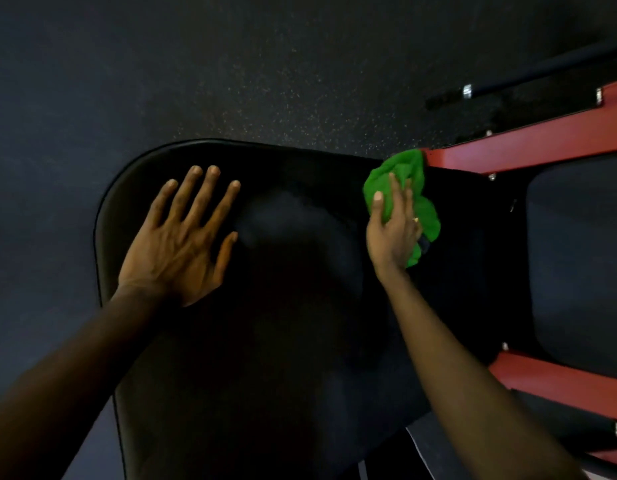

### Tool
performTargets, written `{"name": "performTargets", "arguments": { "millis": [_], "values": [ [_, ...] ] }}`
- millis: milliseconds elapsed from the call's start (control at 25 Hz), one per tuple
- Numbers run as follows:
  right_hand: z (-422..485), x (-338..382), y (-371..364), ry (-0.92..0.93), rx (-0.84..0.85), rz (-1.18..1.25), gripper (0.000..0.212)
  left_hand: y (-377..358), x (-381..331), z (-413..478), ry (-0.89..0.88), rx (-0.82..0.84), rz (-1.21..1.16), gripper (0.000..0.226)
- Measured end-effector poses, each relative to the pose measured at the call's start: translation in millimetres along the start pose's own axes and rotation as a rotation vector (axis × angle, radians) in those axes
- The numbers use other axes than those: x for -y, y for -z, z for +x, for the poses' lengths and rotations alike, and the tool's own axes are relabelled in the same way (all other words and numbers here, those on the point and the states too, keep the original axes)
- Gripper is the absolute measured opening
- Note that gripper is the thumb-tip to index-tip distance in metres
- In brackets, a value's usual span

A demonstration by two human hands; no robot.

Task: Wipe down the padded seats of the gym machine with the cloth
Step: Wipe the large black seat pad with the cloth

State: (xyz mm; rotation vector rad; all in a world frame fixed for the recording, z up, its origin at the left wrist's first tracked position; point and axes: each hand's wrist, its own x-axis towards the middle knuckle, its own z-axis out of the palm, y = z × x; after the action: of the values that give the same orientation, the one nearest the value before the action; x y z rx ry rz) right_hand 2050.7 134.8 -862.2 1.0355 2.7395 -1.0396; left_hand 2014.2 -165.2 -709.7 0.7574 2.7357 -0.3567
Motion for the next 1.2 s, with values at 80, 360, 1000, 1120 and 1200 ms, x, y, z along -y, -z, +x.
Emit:
{"name": "performTargets", "arguments": {
  "millis": [80,360,1000,1120,1200],
  "values": [
    [-61,5,7,0.194,0.079,-0.007,0.056,7,-1,-1,0.041,0.002,-0.089,0.072],
    [8,-100,14,-0.064,-0.01,-0.106,0.062,-4,-151,112,-0.242,-0.116,-0.269,0.061],
    [129,-163,25,-0.274,-0.017,-0.018,0.062,-67,-241,174,-0.222,0.029,-0.05,0.069],
    [87,-131,22,-0.242,-0.023,0.025,0.066,-68,-240,175,-0.212,0.014,-0.063,0.066],
    [21,-113,24,-0.091,0.061,0.012,0.062,-68,-242,175,-0.21,0.021,-0.066,0.066]
  ]
}}
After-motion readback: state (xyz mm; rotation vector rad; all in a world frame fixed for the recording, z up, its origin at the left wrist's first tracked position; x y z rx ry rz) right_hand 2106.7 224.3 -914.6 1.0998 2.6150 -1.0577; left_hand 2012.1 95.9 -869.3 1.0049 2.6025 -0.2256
